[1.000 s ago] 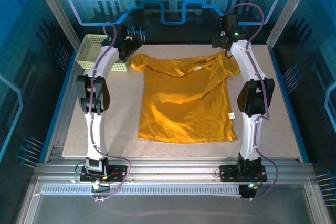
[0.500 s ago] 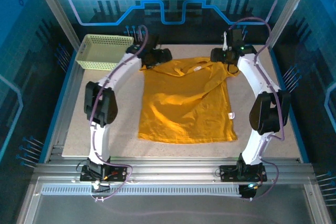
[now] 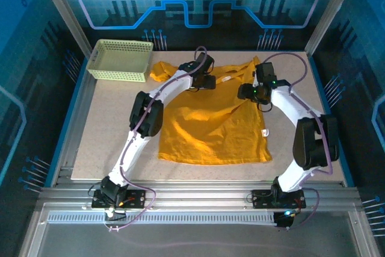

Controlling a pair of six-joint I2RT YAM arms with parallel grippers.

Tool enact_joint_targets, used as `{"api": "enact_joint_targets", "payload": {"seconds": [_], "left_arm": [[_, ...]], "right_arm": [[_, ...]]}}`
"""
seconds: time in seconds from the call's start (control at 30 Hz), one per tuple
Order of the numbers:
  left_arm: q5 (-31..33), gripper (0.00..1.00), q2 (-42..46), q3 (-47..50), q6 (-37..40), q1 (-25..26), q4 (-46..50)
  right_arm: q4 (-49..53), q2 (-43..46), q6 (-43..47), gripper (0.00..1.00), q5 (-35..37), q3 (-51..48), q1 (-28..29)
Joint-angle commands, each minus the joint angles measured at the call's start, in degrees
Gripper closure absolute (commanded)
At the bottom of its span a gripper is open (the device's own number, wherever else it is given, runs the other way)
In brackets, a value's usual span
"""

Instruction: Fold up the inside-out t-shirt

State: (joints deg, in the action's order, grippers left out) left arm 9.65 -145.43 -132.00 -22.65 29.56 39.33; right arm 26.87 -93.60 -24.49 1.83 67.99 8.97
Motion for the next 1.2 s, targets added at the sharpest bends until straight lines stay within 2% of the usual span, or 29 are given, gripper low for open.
{"api": "enact_joint_targets", "payload": {"seconds": [0.0, 0.13, 0.37, 0.53, 0.67, 0.8, 0.93, 0.97, 1.07, 1.17], "left_arm": [[3.2, 0.36, -3.2, -5.0, 3.5, -0.4, -1.0], [3.3, 0.48, -7.0, -9.9, 4.0, -0.9, -2.1], [0.1, 0.86, -8.7, -13.5, 3.7, -3.3, -5.1], [-1.6, 0.99, -8.4, -16.2, 4.0, -5.5, -6.5], [-3.1, 1.0, -6.8, -16.8, 3.3, -8.7, -12.3], [-5.0, 0.94, -7.1, -17.7, 3.5, -11.7, -20.0], [-2.9, 0.87, -7.9, -20.8, 5.2, -13.5, -20.6], [-2.4, 0.82, -7.6, -21.3, 5.5, -13.9, -20.0], [-0.1, 0.35, -4.7, -20.8, 6.1, -14.6, -17.4], [-0.8, 0.21, -0.6, -19.2, 7.1, -14.5, -11.6]], "right_arm": [[-3.2, 3.8, -1.8, 0.27, -1.4, -3.0, 2.3], [-3.0, 6.7, -1.7, 0.27, -0.8, -5.3, 4.8], [-0.7, 13.3, -1.5, 0.27, 1.4, -8.1, 5.9], [1.8, 17.7, -1.2, 0.26, 3.3, -9.1, 5.8], [2.5, 19.7, -1.1, 0.26, 2.6, -10.0, 6.0], [2.7, 20.4, -1.4, 0.26, 2.5, -11.5, 6.6], [3.1, 20.9, -2.0, 0.26, 2.8, -13.2, 7.8], [3.1, 21.1, -2.0, 0.26, 3.0, -13.7, 8.2], [3.5, 21.1, -2.4, 0.26, 3.3, -14.9, 9.0], [3.4, 20.8, -3.2, 0.26, 3.2, -16.2, 9.5]]}}
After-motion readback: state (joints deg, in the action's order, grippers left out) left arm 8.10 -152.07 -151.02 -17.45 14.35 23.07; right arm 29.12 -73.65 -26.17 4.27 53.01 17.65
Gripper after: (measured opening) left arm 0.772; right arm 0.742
